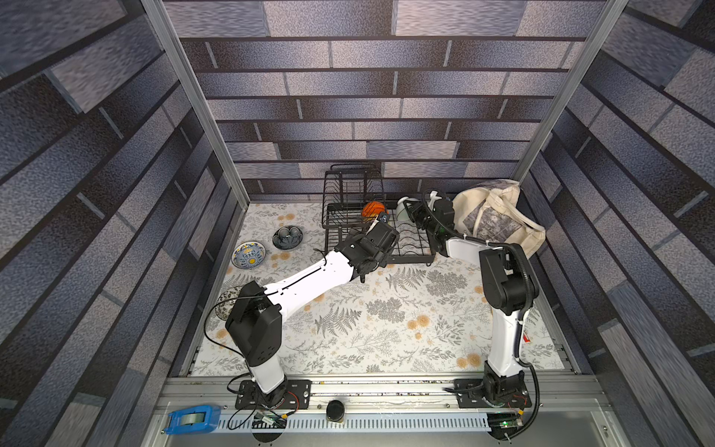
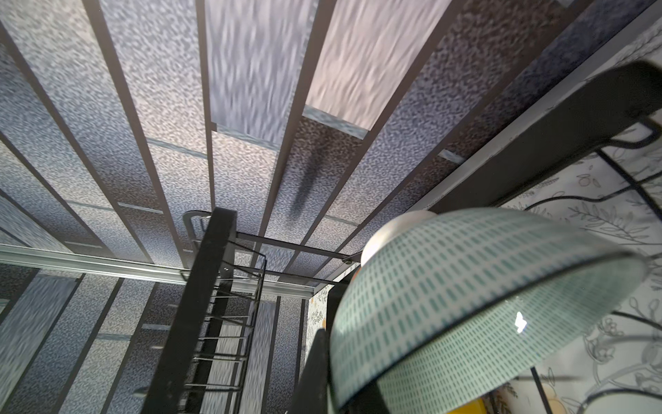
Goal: Load bowls into a dish rack
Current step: Place the bowl in the dish rack.
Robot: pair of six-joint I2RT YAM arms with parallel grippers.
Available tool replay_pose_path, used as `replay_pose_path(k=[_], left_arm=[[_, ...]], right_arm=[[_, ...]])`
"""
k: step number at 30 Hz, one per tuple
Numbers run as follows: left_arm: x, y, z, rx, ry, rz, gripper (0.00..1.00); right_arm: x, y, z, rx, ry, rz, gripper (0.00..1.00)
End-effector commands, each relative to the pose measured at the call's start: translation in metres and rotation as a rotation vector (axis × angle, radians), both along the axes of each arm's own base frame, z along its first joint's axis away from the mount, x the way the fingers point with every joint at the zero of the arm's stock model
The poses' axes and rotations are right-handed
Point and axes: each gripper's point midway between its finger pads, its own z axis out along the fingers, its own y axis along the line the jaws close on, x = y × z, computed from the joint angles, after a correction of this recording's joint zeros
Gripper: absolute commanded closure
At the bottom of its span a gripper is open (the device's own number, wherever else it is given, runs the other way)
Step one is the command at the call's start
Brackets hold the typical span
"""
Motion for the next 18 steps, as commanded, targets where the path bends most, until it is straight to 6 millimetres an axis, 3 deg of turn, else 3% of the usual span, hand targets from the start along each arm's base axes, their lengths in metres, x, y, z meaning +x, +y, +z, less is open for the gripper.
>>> replay_pose_path(k=[1, 18], left_arm=[[-0.005, -0.003, 0.025, -0.084, -0.049, -0.015, 0.00], [-0.007, -0.004, 0.030, -0.152, -0.026, -0.027, 0.00]], right_arm=[[0.012, -0.001, 0.054, 0.069, -0.211, -0.008, 1.00], [0.042, -0.004, 0.019, 0.164, -0.263, -0.074, 1.00]])
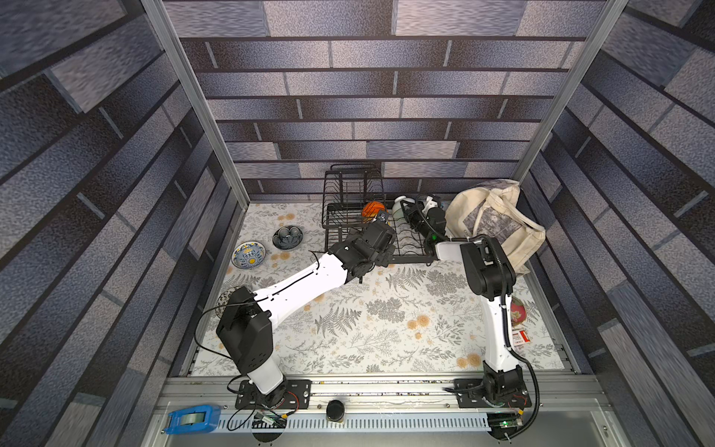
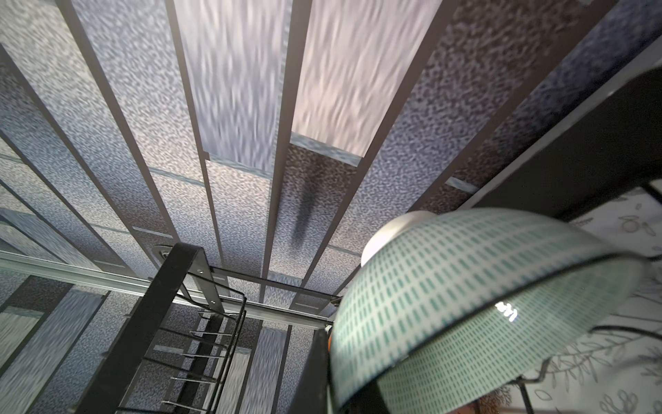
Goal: Load bowls into a dish rack
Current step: Place the bowl in the dish rack.
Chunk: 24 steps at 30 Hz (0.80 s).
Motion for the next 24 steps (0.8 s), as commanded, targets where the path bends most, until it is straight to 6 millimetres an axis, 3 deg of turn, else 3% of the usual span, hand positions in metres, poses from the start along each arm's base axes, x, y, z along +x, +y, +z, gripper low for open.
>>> replay_pose_path(k=[1, 13, 24], left_arm=[[-0.003, 0.004, 0.009, -0.051, -0.001, 0.010, 0.00], [-0.003, 0.005, 0.012, -0.071, 0.005, 0.006, 0.00], [-0.002, 0.005, 0.011, -0.087, 0.017, 0.002, 0.00]], right_arm=[[0.009, -0.006, 0.045, 0.059, -0.155, -0.030, 1.00], [0.022, -0.011, 0.015, 0.078, -0.076, -0.080, 1.00], [0.019, -0.018, -0.007, 0.067, 0.019, -0.116, 1.00]])
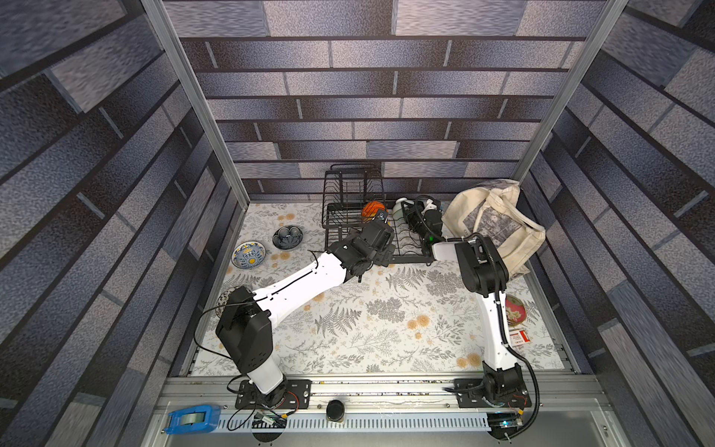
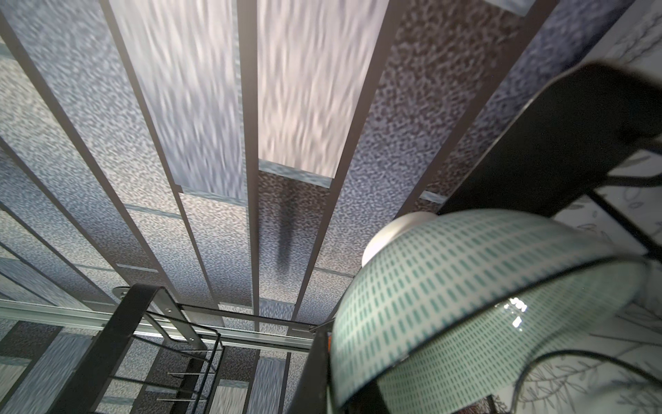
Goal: Load bowls into a dish rack
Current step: Place the bowl in the dish rack.
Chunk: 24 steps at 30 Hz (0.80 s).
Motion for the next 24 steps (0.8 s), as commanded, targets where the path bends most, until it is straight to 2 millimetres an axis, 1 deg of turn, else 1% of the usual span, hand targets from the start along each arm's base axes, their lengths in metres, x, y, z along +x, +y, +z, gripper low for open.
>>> replay_pose_path(k=[1, 4, 5, 7, 9, 12, 17, 20, 22, 24], left_arm=[[-0.004, 0.005, 0.012, -0.049, -0.007, 0.012, 0.00], [-0.004, 0.005, 0.012, -0.051, -0.004, 0.011, 0.00], [-0.004, 0.005, 0.012, -0.051, -0.003, 0.010, 0.00], [-0.005, 0.004, 0.011, -0.052, 0.000, 0.005, 0.00], [-0.005, 0.003, 0.011, -0.053, 0.000, 0.003, 0.00], [-0.006, 0.003, 0.010, -0.051, 0.003, 0.001, 0.00], [-0.006, 0.003, 0.012, -0.048, -0.002, 0.004, 0.00], [-0.006, 0.003, 0.013, -0.050, -0.004, 0.002, 0.00], [-0.008, 0.002, 0.013, -0.049, -0.004, -0.002, 0.00], [-0.009, 0.001, 0.014, -0.048, -0.010, -0.006, 0.00]], right_arm=[[0.003, -0.010, 0.014, 0.012, -0.013, -0.045, 1.00], [0.002, -0.013, 0.009, 0.017, 0.035, -0.066, 1.00], [0.002, -0.015, 0.007, 0.025, 0.049, -0.074, 0.97], [0.001, -0.016, 0.004, 0.031, 0.080, -0.081, 0.95], [0.001, -0.016, -0.001, 0.028, 0.119, -0.084, 0.95], [0.001, -0.016, -0.006, 0.016, 0.171, -0.084, 0.91], [0.000, -0.015, -0.017, -0.003, 0.251, -0.080, 0.89], [-0.001, -0.015, -0.025, 0.007, 0.286, -0.080, 0.85], [-0.001, -0.014, -0.025, 0.023, 0.288, -0.080, 0.79], [0.000, -0.014, -0.026, 0.032, 0.296, -0.079, 0.77]])
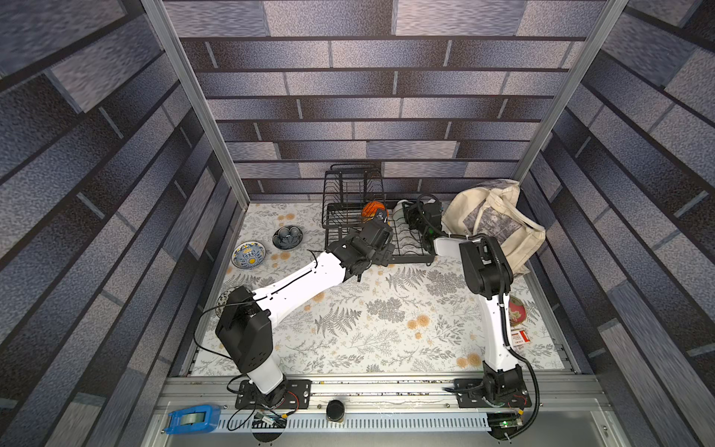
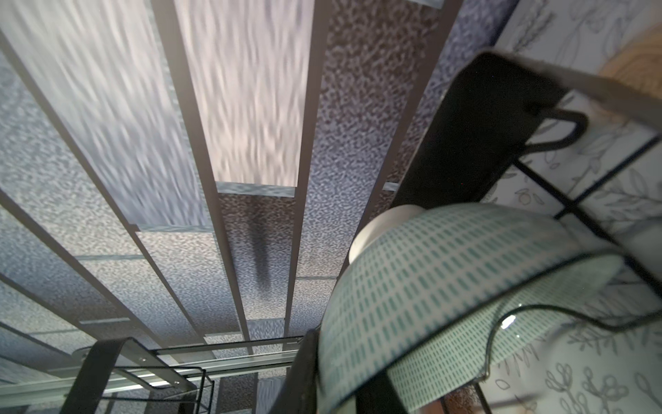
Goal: Load bowls into a dish rack
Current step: Place the bowl in the dish rack.
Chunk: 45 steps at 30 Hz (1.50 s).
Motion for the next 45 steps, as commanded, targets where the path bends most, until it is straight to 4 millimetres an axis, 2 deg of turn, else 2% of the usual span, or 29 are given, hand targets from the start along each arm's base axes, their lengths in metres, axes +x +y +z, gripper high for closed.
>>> replay_pose_path(k=[1, 10, 23, 39, 45], left_arm=[[-0.008, 0.003, 0.015, -0.034, -0.022, 0.003, 0.00], [-0.013, 0.000, 0.019, -0.019, -0.042, -0.011, 0.00], [-0.016, -0.002, 0.023, -0.013, -0.059, -0.023, 0.00], [-0.019, -0.004, 0.025, -0.013, -0.065, -0.034, 0.00], [-0.018, -0.004, 0.024, -0.011, -0.065, -0.033, 0.00]], right_arm=[[-0.001, -0.009, -0.014, -0.011, 0.093, -0.031, 0.76], [0.000, -0.006, 0.001, -0.014, 0.089, -0.015, 0.62], [0.000, -0.002, 0.021, -0.009, 0.080, 0.010, 0.47], [-0.012, -0.003, 0.050, -0.020, 0.063, 0.031, 0.35], [-0.028, -0.009, 0.062, -0.055, 0.064, 0.045, 0.25]])
